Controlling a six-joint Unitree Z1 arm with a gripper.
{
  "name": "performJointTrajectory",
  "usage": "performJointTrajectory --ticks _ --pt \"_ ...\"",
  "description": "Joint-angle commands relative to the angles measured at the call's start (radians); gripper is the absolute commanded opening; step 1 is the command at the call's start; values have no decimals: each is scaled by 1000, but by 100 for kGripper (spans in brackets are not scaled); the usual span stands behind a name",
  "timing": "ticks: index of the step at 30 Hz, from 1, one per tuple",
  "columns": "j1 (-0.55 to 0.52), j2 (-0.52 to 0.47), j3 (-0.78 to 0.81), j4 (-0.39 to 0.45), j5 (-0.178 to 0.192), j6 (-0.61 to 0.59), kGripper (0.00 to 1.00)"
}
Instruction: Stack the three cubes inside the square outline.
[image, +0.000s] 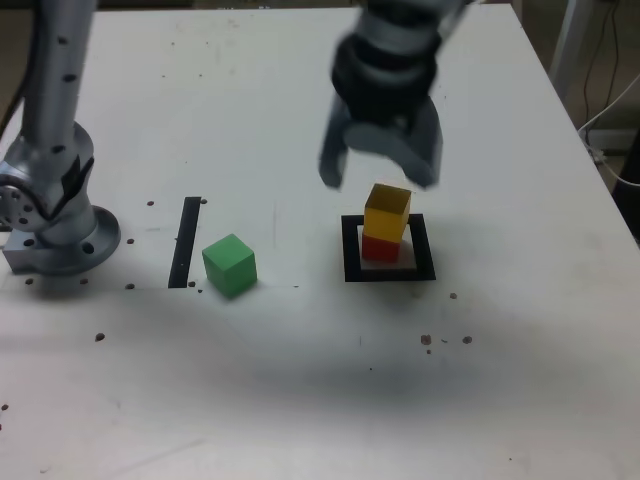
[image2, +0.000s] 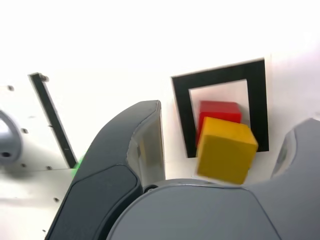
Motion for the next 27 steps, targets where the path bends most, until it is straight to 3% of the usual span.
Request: performJointTrajectory --ticks 1,5,14,27 --pt "1 -50 27 16 18 -18 100" --pt "1 -134 97 29 16 -59 100" --pt "-3 -254 245 41 -73 -116 100" --pt "-80 -354 442 -19 -78 -31 99"
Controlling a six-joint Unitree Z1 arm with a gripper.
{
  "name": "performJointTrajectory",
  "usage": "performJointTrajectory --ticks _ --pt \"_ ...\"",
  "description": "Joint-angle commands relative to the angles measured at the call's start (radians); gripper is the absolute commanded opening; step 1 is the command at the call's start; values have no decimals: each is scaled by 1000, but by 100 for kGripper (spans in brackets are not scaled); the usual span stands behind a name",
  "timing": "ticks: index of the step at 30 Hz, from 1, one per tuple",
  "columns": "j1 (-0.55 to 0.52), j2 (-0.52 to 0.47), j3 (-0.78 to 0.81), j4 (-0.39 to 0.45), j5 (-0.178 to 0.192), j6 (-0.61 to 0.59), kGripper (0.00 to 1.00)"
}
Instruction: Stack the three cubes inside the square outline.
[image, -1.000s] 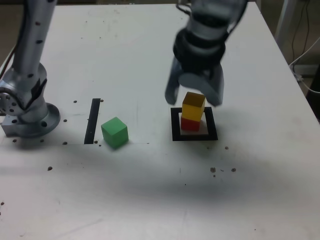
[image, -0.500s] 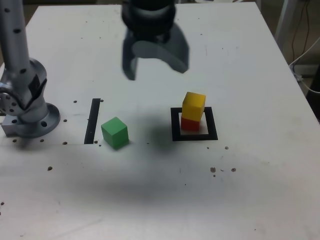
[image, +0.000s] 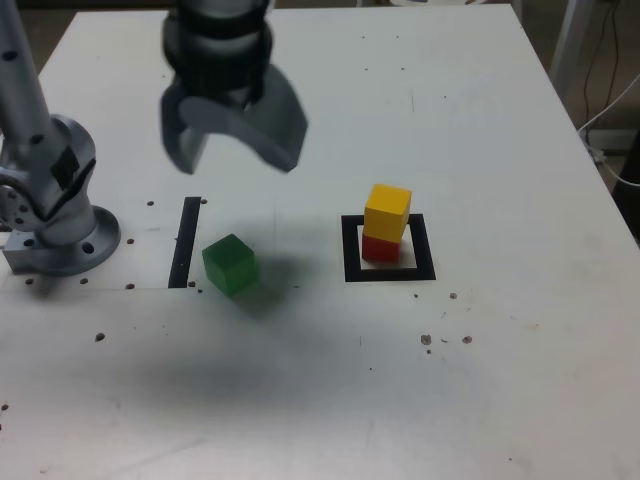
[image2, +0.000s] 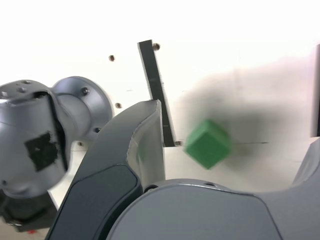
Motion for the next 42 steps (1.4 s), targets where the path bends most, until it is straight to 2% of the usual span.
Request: performJointTrajectory --ticks 1,10,14,26,35,42 --pt "-14 -18 26 -24 1 20 99" --pt "-54 -30 139 -147 31 138 100" --pt "-56 -12 172 -210 30 177 100" --pt "-64 67 217 -332 -36 212 96" --pt "-67 85 260 -348 -75 212 92" --pt "-67 103 266 -349 -80 212 86"
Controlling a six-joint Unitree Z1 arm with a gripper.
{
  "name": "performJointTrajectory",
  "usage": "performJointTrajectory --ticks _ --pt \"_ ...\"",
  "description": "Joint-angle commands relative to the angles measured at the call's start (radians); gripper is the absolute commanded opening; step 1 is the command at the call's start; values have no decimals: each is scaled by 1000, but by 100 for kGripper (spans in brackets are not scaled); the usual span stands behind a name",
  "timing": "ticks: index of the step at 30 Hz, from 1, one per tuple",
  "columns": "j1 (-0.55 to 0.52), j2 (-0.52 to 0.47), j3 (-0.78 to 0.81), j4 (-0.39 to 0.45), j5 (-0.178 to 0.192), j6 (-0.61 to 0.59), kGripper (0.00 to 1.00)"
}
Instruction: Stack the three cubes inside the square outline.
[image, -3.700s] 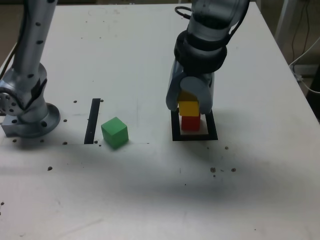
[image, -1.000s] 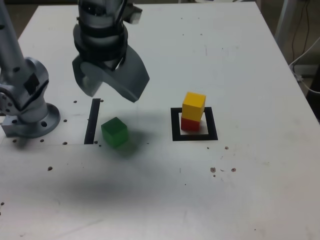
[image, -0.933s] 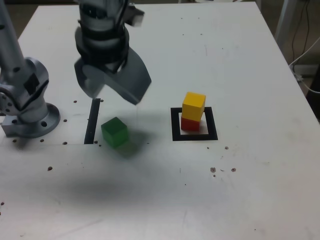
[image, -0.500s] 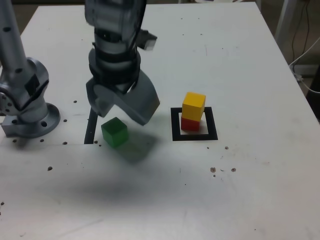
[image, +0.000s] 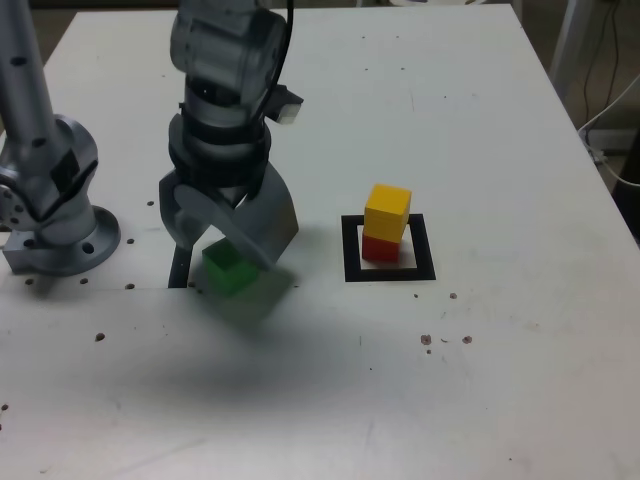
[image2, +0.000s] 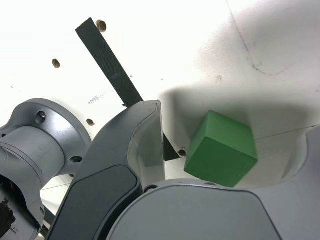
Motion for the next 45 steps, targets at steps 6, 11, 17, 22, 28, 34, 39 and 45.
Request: performJointTrajectory --ticks 6,11,17,22,28,34,39,45 --pt "-4 37 4 -23 -2 -4 70" --pt "-13 51 7 -49 -2 -22 52" --pt "-20 53 9 -62 7 -37 29" --pt "-20 53 9 -66 9 -37 25" --pt "-20 53 8 -65 13 -37 25" --pt "-20 52 3 -68 14 -37 25" --pt "-20 53 -3 -68 14 -37 25" --pt "-18 44 -56 -5 26 -37 25"
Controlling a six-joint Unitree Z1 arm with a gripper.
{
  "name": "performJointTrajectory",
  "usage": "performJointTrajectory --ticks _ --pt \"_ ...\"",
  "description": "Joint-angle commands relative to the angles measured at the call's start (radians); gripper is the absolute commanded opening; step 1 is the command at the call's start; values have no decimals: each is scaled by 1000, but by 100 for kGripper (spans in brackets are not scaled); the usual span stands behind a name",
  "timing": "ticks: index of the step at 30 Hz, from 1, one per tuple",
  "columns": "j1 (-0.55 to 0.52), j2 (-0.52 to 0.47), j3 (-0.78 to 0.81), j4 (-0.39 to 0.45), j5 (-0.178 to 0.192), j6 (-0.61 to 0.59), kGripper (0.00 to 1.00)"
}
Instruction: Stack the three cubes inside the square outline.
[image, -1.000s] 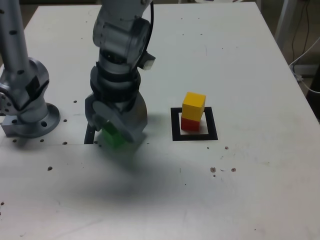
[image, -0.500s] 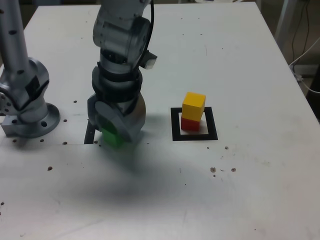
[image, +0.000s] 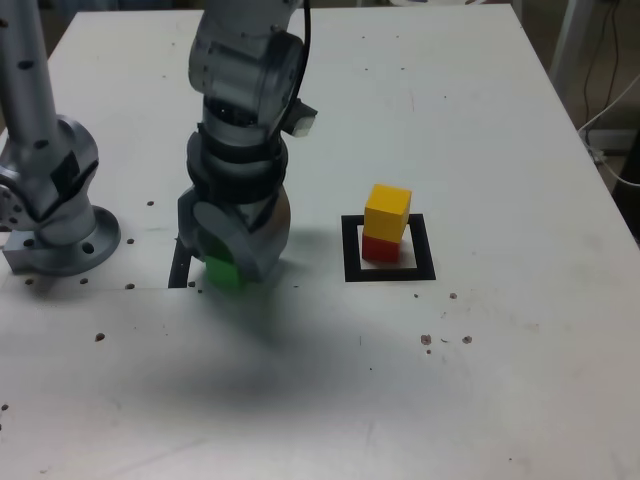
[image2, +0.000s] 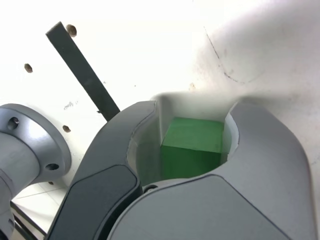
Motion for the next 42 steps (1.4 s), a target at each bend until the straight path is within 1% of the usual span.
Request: performJointTrajectory --ticks 1,8,12,18,24,32,37,42 --pt "4 -7 -51 53 13 -2 25" --pt "44 -8 -272 263 67 -1 25" --pt "71 14 -398 332 72 5 25" --pt "121 67 -571 408 65 9 25" --pt "161 121 -689 430 36 21 25" --pt "171 187 -785 434 12 26 25" --pt "175 207 -803 436 13 30 25" --pt "184 224 -804 434 25 42 26"
